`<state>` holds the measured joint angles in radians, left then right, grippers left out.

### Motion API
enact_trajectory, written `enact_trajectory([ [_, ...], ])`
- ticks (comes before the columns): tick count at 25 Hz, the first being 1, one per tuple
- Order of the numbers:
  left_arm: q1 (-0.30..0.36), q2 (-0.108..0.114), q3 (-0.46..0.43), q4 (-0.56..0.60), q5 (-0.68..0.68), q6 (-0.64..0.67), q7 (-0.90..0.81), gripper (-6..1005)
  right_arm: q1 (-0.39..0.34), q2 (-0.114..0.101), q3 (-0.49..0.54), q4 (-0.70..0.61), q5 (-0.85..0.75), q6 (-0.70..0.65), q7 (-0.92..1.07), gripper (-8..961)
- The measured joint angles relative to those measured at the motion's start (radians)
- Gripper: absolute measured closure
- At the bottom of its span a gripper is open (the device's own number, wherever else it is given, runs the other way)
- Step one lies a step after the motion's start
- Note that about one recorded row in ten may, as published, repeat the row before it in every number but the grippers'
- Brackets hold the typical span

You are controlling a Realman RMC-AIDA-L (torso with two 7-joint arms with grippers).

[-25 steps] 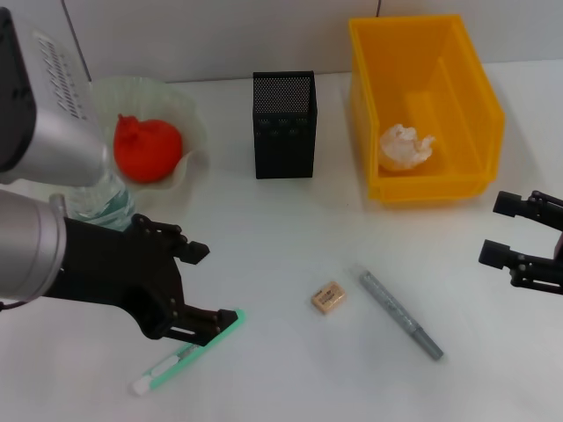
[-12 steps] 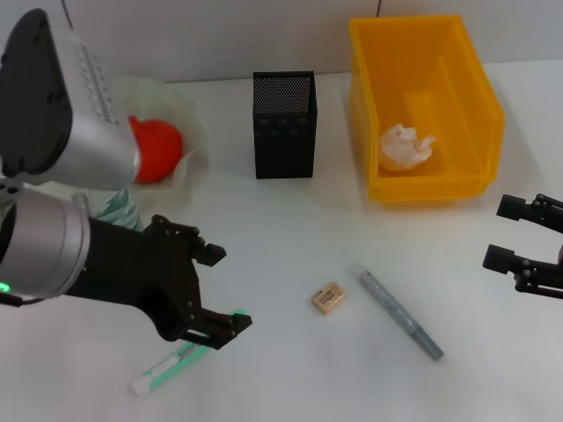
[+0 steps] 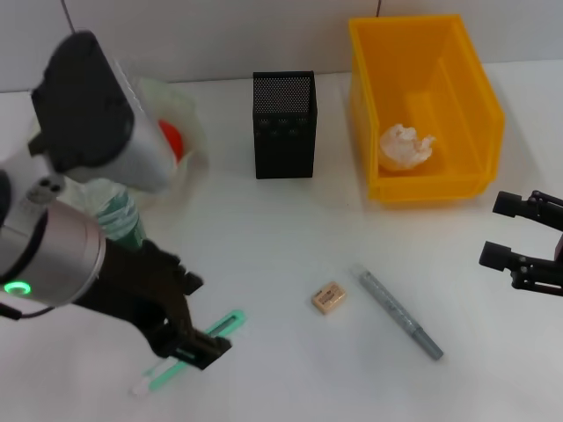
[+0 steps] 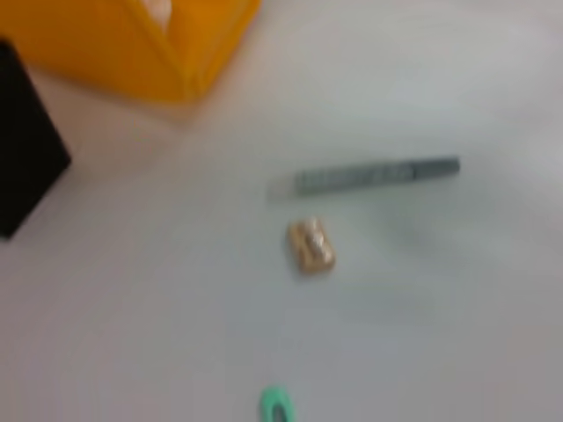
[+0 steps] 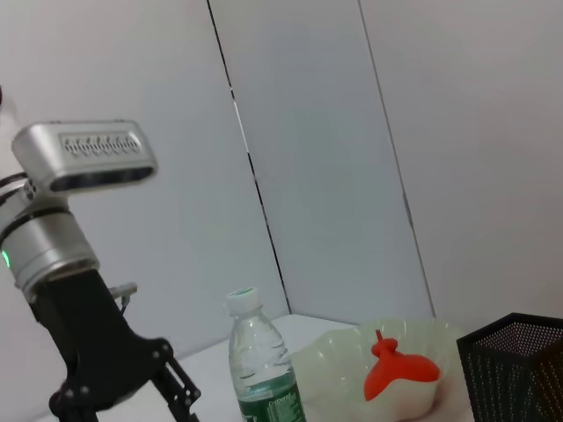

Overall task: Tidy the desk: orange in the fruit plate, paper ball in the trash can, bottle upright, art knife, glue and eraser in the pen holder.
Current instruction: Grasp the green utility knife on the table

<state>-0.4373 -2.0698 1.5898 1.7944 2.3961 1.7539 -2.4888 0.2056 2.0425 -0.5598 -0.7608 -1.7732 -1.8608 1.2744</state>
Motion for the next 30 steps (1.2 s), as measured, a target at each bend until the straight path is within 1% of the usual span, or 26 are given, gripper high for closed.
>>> enact_trajectory([
  [4,-0.012,-0.002,0.062,-0.002,0.108,0.002,-0.113,201,0.003,0.000,0.000,-0.001,0.000,0.000,0.002,144],
  [6,-0.018,-0.003,0.066,-0.012,0.129,0.000,-0.143,201,0.004,0.001,0.000,-0.001,0.000,-0.001,0.002,144],
  [13,-0.022,-0.004,0.074,-0.032,0.136,-0.004,-0.178,201,0.009,0.001,0.000,-0.002,0.000,-0.002,0.002,145],
  [18,-0.045,-0.006,0.098,-0.080,0.129,-0.019,-0.225,201,0.011,0.000,0.000,-0.002,0.000,-0.001,0.002,145],
  [20,-0.065,-0.007,0.101,-0.113,0.126,-0.028,-0.232,201,0.014,0.000,-0.001,-0.001,0.000,-0.002,0.001,145],
  [24,-0.130,-0.008,0.100,-0.203,0.116,-0.041,-0.241,202,0.017,-0.001,-0.007,0.001,0.000,0.001,0.000,146],
  [29,-0.179,-0.010,0.109,-0.237,0.108,-0.073,-0.240,202,0.019,-0.002,-0.006,0.003,0.000,0.002,-0.002,146],
  [30,-0.198,-0.010,0.109,-0.254,0.106,-0.078,-0.240,202,0.019,-0.002,-0.005,0.003,0.000,0.001,-0.002,146],
])
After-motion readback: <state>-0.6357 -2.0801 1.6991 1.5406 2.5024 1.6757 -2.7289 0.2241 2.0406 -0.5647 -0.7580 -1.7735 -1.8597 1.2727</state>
